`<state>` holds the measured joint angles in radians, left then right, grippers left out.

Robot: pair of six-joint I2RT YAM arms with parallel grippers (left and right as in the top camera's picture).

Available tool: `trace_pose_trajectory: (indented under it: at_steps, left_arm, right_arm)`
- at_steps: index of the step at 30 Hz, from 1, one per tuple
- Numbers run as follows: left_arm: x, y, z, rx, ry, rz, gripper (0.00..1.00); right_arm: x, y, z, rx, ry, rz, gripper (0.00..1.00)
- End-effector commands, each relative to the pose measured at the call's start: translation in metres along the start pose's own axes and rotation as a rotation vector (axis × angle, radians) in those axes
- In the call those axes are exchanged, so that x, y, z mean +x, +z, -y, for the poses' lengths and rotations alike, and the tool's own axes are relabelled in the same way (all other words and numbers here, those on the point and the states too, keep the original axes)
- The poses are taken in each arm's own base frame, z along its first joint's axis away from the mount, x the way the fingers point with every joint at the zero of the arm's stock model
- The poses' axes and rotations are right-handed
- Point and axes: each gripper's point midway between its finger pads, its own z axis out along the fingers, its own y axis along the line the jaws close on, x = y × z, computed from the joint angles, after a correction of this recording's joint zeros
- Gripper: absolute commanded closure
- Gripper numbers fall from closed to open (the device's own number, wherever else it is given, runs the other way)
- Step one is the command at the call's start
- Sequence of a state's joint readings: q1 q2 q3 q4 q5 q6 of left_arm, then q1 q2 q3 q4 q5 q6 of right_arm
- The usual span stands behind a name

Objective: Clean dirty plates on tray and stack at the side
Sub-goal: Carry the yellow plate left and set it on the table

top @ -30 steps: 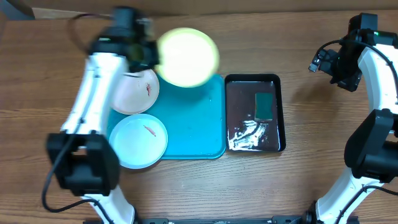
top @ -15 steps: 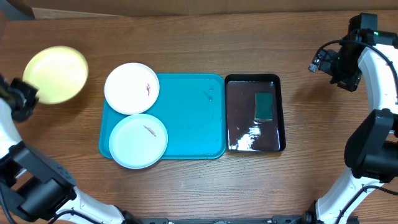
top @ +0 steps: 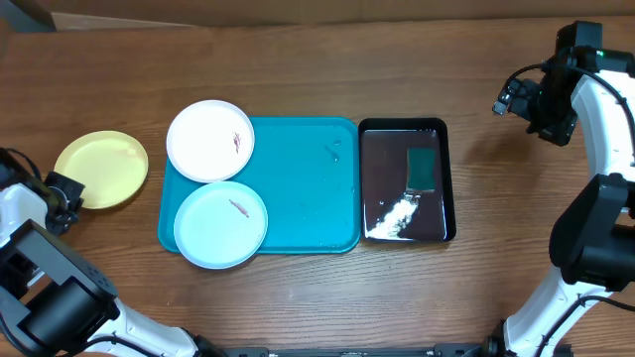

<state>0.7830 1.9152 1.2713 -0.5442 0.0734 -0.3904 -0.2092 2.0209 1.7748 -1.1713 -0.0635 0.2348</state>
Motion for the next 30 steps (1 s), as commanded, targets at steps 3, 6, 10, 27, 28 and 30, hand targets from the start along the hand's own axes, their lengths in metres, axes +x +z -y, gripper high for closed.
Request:
trace_pose_trajectory:
  at_steps: [3, 6, 10, 27, 28, 30]
  left_arm:
    - [0.012, 0.004, 0.012, 0.039, 0.048, -0.017, 0.96]
    - [0.016, 0.002, 0.027, 0.119, 0.114, -0.042, 0.87]
    - [0.018, -0.014, 0.052, 0.238, 0.180, -0.090, 0.61]
    - [0.052, -0.074, 0.171, 0.218, 0.539, -0.087, 0.60]
    - [0.058, -0.072, 0.177, 0.202, 0.565, -0.077, 0.61]
    - [0.068, -0.067, 0.184, 0.172, 0.608, -0.054, 0.62]
  right_arm:
    - [-0.009, -0.012, -0.001, -0.009, 0.003, 0.039, 0.00]
    - [-0.009, -0.012, -0.001, -0.009, 0.003, 0.039, 0.00]
    - [-0.009, -0.012, -0.001, -0.009, 0.003, 0.039, 0.00]
    - [-0.009, -0.012, -0.001, -0.009, 0.003, 0.039, 0.00]
    - [-0.009, -0.012, -0.001, -0.009, 0.003, 0.039, 0.00]
    - [-0.009, -0.012, -0.001, -0.009, 0.003, 0.039, 0.00]
